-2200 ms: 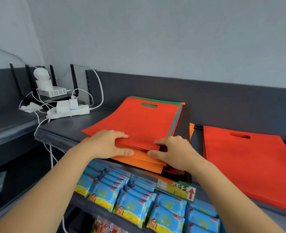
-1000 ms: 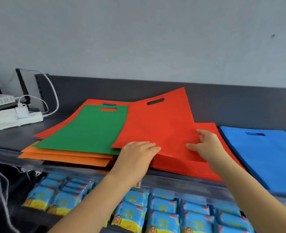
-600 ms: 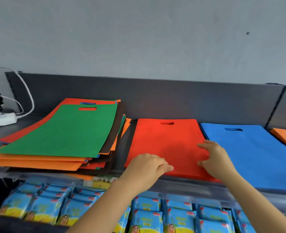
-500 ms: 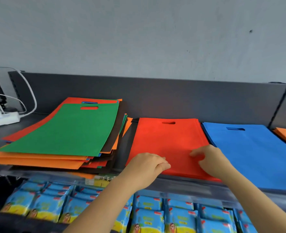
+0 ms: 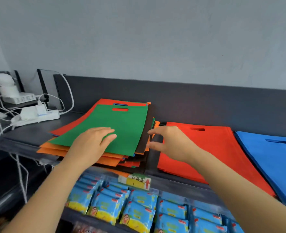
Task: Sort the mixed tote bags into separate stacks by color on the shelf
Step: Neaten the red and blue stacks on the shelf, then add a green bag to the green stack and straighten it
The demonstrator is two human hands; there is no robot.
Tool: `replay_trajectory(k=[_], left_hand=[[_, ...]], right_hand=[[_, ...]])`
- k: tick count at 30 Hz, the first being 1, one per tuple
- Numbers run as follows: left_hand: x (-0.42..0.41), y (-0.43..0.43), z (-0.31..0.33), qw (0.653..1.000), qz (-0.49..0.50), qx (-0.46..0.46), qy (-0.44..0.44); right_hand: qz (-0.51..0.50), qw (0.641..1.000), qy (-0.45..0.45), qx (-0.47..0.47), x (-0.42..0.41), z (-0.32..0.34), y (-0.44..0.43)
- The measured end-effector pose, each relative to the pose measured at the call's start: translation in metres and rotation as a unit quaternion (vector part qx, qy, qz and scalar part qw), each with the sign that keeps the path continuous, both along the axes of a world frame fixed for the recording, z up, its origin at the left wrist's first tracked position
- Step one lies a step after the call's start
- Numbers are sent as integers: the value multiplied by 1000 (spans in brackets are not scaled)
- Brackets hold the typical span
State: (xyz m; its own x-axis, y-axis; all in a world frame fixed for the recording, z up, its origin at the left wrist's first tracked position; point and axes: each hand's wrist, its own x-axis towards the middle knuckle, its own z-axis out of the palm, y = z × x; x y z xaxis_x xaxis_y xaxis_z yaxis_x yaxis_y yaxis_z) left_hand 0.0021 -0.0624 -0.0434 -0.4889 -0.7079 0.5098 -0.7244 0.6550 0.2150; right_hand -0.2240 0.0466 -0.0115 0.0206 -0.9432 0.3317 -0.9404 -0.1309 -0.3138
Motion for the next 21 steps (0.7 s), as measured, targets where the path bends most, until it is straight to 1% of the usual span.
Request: replay_trajectory(k=[2,5,8,12,16,19,20,21], left_hand=[[20,-16,-7,999,25,30,-33],[37,-22,-12,991,12,114,-63],[41,-21,-4,981,6,155,-115],[41,-21,11,962,11,198,-185],[46,-28,18,956,-7,207,-208],[46,-35,22,956,-21,207,-206],[45,-37,23,958,-21,201,-204],[44,-37,24,960,-18,197,-200]], right_hand=[[43,997,38,45,30,-2,-15],[54,985,107,125,58,-11,-31],[49,980,114,155,61,-13,-37],[70,980,82,169,54,-10,-39],[85,983,33,157,49,-14,-40],[79,986,-39,143,44,-19,-41],[68,985,-80,134,43,-22,-42],[54,980,-144,123,42,-26,-42]])
